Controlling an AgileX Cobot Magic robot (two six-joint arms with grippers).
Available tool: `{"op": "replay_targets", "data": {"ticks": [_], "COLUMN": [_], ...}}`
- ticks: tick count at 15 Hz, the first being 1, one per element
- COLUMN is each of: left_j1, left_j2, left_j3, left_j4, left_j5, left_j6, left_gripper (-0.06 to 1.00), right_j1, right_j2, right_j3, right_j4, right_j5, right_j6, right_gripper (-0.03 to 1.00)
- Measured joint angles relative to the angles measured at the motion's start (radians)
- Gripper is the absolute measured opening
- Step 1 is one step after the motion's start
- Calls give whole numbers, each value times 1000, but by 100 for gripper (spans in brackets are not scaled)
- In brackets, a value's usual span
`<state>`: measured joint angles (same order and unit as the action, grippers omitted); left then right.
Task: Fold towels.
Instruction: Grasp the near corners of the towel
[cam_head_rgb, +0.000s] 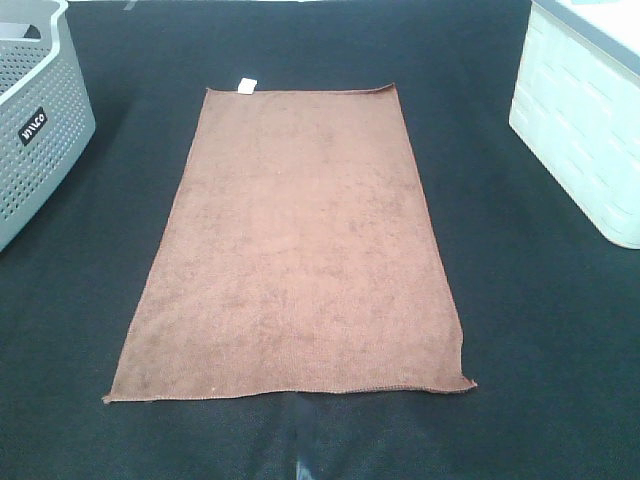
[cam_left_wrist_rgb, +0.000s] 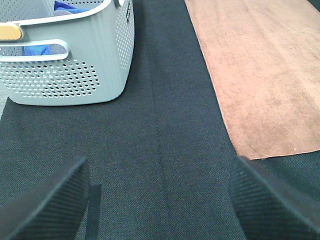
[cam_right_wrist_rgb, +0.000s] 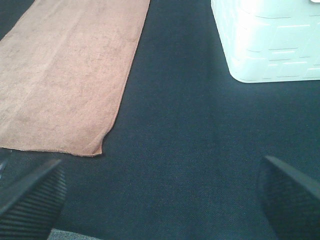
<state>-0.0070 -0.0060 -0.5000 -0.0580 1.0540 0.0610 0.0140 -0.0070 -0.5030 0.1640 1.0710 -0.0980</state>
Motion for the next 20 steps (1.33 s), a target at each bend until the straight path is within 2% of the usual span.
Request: {"op": "replay_targets", "data": {"ticks": [20], "left_j1": [0], "left_j2": [0], "left_j3": [0], "left_j4": [0], "left_j5": [0], "left_j6": [0], "left_gripper": [74], "right_j1": [0], "right_j2": [0], "right_j3": [0], "right_j4": [0], "right_j5": [0], "right_j6": [0], "right_gripper": [97]}}
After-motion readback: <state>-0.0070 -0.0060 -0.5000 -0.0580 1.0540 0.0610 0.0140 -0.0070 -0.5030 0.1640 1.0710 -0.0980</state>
